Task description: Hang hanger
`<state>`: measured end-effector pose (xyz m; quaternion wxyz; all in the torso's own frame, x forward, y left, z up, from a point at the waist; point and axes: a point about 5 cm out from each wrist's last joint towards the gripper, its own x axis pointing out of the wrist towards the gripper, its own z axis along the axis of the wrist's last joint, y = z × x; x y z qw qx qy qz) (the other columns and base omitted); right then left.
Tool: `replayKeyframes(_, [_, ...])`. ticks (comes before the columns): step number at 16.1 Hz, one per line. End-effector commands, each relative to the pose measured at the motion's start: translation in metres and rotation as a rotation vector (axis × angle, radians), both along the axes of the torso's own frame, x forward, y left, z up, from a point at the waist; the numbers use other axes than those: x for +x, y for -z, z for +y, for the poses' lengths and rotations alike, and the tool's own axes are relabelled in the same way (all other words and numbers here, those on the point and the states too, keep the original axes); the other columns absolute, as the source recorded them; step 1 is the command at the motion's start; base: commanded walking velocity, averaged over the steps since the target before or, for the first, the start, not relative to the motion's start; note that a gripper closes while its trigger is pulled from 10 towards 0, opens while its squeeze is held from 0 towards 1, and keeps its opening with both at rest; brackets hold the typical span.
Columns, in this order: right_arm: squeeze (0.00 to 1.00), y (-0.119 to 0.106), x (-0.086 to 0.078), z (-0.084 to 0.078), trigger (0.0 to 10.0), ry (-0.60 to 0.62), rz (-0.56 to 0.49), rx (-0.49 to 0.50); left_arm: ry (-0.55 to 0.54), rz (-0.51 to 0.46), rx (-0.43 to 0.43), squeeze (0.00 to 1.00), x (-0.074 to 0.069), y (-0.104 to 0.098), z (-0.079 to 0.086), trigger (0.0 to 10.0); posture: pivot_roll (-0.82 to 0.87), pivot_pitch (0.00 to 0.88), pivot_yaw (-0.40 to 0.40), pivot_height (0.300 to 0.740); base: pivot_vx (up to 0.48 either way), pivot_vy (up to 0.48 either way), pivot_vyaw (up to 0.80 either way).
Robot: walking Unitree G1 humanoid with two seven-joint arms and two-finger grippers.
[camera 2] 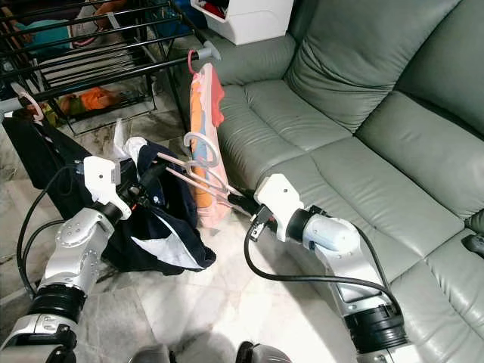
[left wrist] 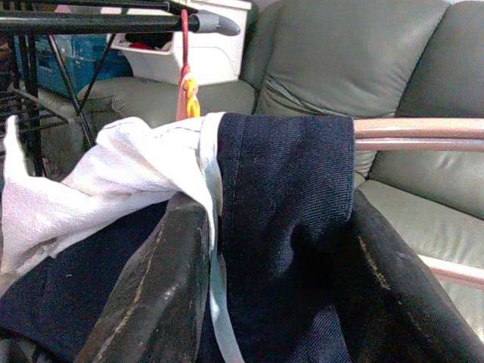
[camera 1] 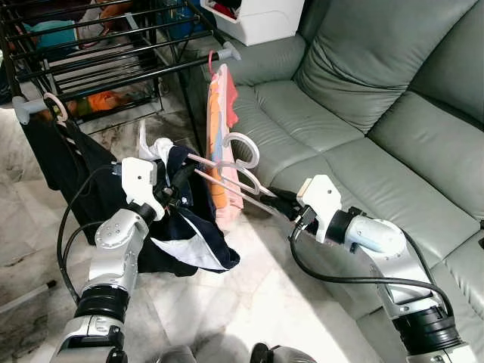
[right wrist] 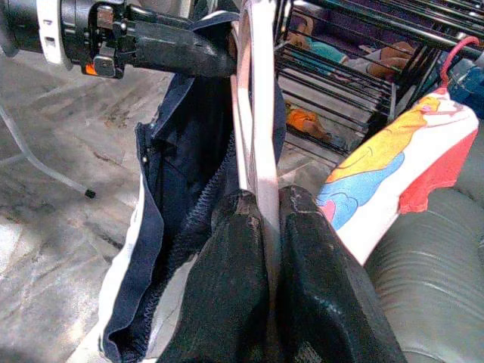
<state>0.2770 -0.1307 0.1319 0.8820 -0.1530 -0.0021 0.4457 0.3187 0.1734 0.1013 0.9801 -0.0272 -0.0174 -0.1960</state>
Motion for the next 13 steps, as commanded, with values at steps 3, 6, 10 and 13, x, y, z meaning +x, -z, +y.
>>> replayKeyframes(3, [0.0, 0.0, 0.008, -0.001, 10.0, 0.071, -0.034, -0.025, 0.019, -0.032, 0.049, 0.0, 0.002, -0.004, -0.003, 0.0, -0.07, 0.009, -0.006, 0.74, 0.0, 0.0, 0.0])
replayKeyframes(6, [0.0, 0.01, 0.01, -0.002, 10.0, 0.124, 0.016, -0.035, 0.024, -0.066, 0.064, 0.0, 0.004, -0.01, -0.007, 0.0, -0.07, 0.009, -0.006, 0.74, 0.0, 0.0, 0.0])
replayKeyframes(10, [0.0, 0.013, 0.017, 0.001, 10.0, 0.188, 0.042, 0.013, 0.062, -0.096, 0.057, 0.0, 0.001, -0.015, -0.018, 0.0, -0.07, 0.015, -0.008, 0.74, 0.0, 0.0, 0.0])
replayKeyframes(13, [0.0, 0.014, 0.023, 0.002, 10.0, 0.254, 0.089, 0.077, 0.132, -0.124, 0.009, 0.0, -0.003, -0.023, -0.034, 0.0, -0.06, 0.016, -0.011, 0.74, 0.0, 0.0, 0.0])
